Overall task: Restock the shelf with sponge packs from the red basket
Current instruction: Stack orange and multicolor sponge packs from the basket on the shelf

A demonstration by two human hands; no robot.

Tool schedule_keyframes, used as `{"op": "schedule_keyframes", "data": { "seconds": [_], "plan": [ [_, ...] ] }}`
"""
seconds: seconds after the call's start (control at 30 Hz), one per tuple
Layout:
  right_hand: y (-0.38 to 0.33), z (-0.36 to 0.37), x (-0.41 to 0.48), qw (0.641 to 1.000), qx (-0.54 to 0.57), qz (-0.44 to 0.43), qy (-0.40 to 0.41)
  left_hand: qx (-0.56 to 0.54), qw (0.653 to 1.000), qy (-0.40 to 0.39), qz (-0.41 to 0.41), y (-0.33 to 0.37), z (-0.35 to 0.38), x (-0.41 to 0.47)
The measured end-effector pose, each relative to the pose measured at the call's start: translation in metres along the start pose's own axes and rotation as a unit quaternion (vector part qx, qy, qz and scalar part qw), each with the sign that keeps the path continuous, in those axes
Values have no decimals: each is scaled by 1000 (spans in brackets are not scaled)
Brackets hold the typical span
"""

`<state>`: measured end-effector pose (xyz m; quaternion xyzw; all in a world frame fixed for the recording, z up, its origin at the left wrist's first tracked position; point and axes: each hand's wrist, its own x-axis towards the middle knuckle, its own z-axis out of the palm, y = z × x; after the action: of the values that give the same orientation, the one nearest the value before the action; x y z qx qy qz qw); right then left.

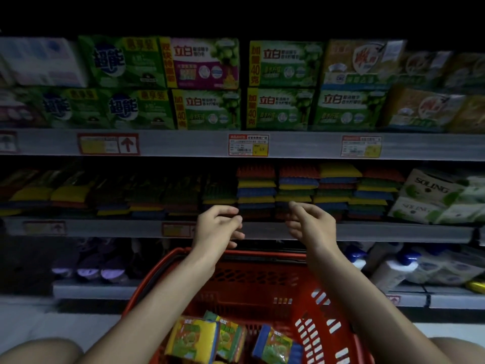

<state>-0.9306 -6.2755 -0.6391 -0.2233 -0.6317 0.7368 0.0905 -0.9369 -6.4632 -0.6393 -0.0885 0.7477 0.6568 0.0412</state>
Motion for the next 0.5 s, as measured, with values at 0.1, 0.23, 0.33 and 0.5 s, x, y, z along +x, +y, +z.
{"op": "schedule_keyframes", "data": {
  "seconds": [0.1,0.23,0.33,0.5],
  "plan": [
    [1,-10,-17,997,-47,-28,-46,48,997,-31,43,-4,-10,-19],
    [5,-19,-41,985,-113,-71,-113,118,984,-57,123,-13,-23,-40],
    [19,-25,-51,953,-221,-144,-148,214,958,-71,179,-25,-34,-58],
    [59,-40,-60,845,-438,-196,-234,372,895,-78,234,-60,-66,-75]
  ]
}}
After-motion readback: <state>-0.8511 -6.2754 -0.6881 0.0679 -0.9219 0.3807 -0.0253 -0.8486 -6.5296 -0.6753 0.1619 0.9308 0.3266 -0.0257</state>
